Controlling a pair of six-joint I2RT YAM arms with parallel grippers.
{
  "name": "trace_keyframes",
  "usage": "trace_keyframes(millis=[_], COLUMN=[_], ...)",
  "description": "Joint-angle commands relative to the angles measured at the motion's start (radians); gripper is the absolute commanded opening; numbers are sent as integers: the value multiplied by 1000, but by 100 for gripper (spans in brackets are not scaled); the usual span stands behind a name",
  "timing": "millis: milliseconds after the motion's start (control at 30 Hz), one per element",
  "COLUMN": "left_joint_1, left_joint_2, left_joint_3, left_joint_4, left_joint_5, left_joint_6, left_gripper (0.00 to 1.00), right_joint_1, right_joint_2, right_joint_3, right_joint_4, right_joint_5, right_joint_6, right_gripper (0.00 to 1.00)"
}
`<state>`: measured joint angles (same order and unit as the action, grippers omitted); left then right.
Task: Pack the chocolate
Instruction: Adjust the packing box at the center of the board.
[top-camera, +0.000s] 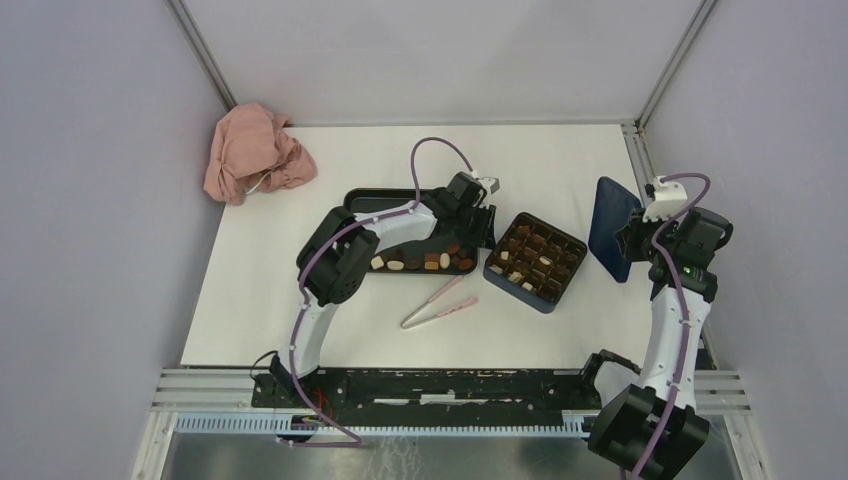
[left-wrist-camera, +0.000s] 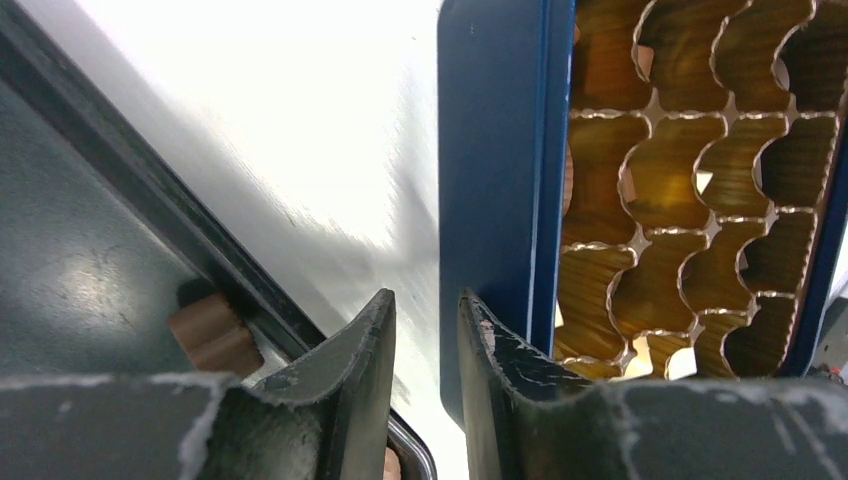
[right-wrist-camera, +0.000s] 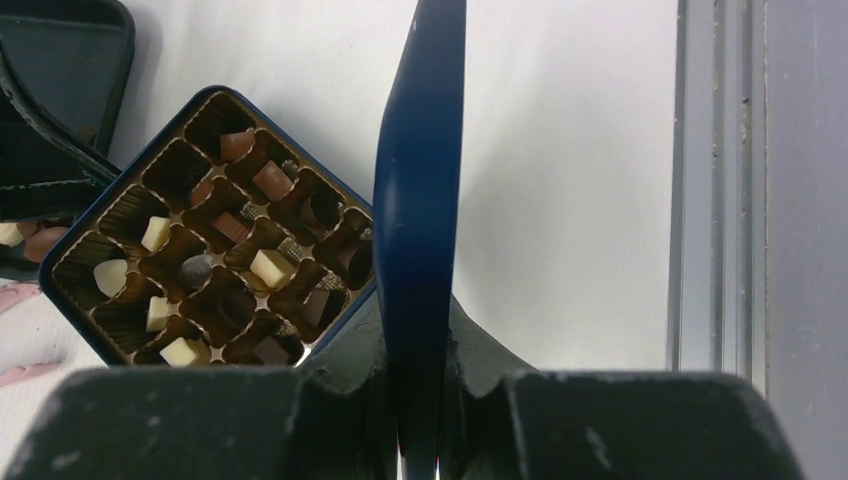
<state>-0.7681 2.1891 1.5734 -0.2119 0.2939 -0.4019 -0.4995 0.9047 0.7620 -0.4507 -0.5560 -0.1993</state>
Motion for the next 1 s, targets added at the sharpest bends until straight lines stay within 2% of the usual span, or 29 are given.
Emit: trace_keyframes(millis=[0,133,300,467,600,800,967], left_joint_1=[-23,-42,-48,-47,-38,-14,5], left_joint_2=[-67,-115,-169,-198,-220,-262,-306], left_joint_3=[-56,-123,-172,-179,-208,-258,-297], left_joint_4=[5,57,107,80,74,58,43], left_joint_5=[51,38,11,-41,-71,-114,-158], left_joint_6=[20,-19,-55,-53,-48,-40,-34], left_gripper=[36,36,38,40,41,41,41], right_joint_1=[-4,-4,-2,15,76,241,312], right_joint_2=[29,62,98,141,171,205,244], right_joint_3=[0,11,36,39,45,19,85], right_joint_4=[-3,-38,-121,-129,-105,21,62], right_joint_5=[3,28,-48,-146,-159,-101,-24], right_joint_6=[-73,-120,-141,-69,5,155,145], right_gripper=[0,0,0,0,0,0,0])
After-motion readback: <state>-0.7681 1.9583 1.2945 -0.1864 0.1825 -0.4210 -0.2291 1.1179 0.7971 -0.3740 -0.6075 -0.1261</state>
